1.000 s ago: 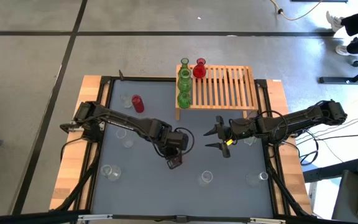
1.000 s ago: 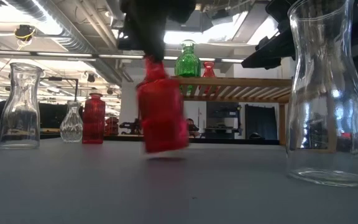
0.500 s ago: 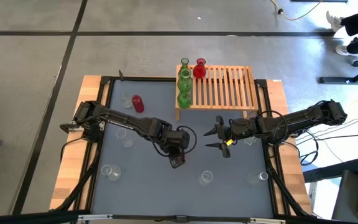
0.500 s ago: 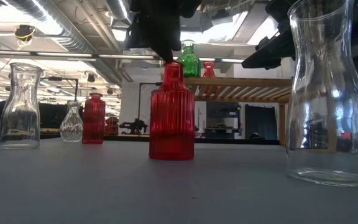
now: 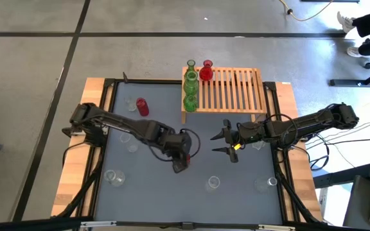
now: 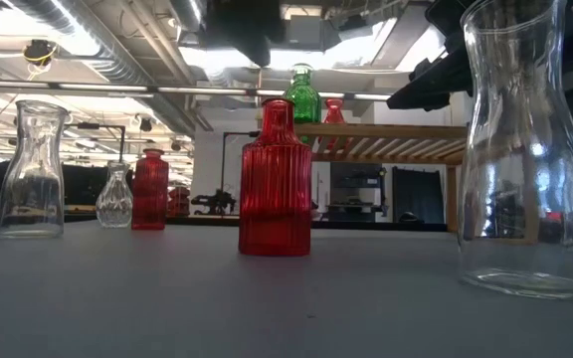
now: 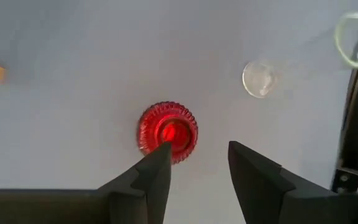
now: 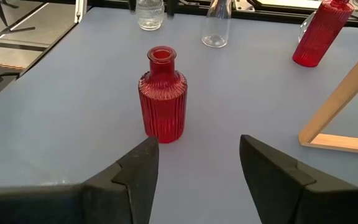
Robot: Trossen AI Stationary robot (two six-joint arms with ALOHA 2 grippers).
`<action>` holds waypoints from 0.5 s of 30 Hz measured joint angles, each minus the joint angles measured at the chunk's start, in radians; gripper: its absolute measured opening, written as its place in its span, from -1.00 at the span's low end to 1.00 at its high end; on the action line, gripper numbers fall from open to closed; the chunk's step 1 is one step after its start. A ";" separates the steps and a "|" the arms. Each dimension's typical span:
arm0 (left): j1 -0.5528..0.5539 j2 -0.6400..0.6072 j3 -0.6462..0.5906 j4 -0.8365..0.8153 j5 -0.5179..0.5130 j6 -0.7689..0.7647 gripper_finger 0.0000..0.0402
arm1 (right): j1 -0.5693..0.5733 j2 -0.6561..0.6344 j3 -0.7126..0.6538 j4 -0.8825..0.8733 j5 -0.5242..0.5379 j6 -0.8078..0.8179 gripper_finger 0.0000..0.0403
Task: Sort vases onto shelf
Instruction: Put the bottom red vase on the shelf, aligned with the other red vase
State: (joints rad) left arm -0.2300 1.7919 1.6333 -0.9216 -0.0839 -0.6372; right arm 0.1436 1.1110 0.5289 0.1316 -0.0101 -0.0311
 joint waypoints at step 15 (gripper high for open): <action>-0.219 -0.256 -0.555 0.440 -0.395 -0.091 -0.24 | 0.001 0.188 0.000 0.256 -0.009 0.058 0.04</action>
State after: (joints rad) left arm -0.4491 1.5357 1.0788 -0.4814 -0.4787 -0.7280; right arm 0.1444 1.2993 0.5289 0.3877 -0.0188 0.0267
